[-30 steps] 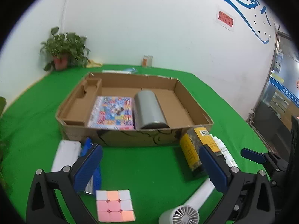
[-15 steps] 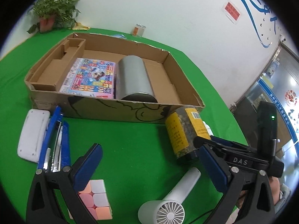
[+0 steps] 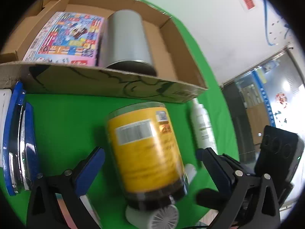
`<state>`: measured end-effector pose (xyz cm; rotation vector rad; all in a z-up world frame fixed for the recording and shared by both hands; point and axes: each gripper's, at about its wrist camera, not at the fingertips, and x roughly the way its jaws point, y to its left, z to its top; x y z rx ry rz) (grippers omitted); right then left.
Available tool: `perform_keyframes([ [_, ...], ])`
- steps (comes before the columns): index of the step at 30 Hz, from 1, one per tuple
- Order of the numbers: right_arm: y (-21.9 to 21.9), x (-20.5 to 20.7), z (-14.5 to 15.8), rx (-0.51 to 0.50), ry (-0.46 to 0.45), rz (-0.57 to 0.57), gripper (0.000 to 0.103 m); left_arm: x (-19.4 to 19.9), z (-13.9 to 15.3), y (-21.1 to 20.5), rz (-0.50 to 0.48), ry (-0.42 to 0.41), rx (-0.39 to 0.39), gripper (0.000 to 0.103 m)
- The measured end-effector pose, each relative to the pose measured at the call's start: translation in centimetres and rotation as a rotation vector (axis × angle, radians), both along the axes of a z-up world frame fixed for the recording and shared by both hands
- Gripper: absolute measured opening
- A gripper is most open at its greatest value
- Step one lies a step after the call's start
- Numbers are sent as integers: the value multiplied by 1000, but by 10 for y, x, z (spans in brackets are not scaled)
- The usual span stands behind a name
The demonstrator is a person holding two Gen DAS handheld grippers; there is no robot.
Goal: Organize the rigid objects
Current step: 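Grasp the yellow-labeled jar with the right tool and lift it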
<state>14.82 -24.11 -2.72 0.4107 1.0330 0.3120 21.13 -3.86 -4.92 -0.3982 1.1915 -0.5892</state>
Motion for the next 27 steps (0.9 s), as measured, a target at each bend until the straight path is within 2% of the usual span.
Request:
perform_keyframes([
  [1, -3, 3, -2, 28, 16, 3, 95, 3, -3, 0, 10, 12, 8, 101],
  [4, -1, 15, -17, 67, 83, 13, 84, 10, -11, 1, 21, 37, 23, 98],
  [6, 4, 21, -27, 95, 126, 32, 84, 12, -16, 2, 23, 51, 19, 96],
  [8, 13, 28, -36, 133, 164, 52, 84, 14, -21, 1, 17, 65, 43, 88],
  [10, 22, 35, -41, 146, 181, 70, 83, 13, -26, 2, 12, 84, 41, 87],
  [18, 52, 48, -47, 122, 194, 122, 84, 8, -28, 10, 32, 118, 40, 85],
  [22, 59, 46, -47, 123, 188, 133, 84, 7, -24, 7, 34, 107, 62, 84],
  [27, 58, 40, -36, 93, 135, 145, 83, -1, -10, -6, 51, 79, 38, 84],
])
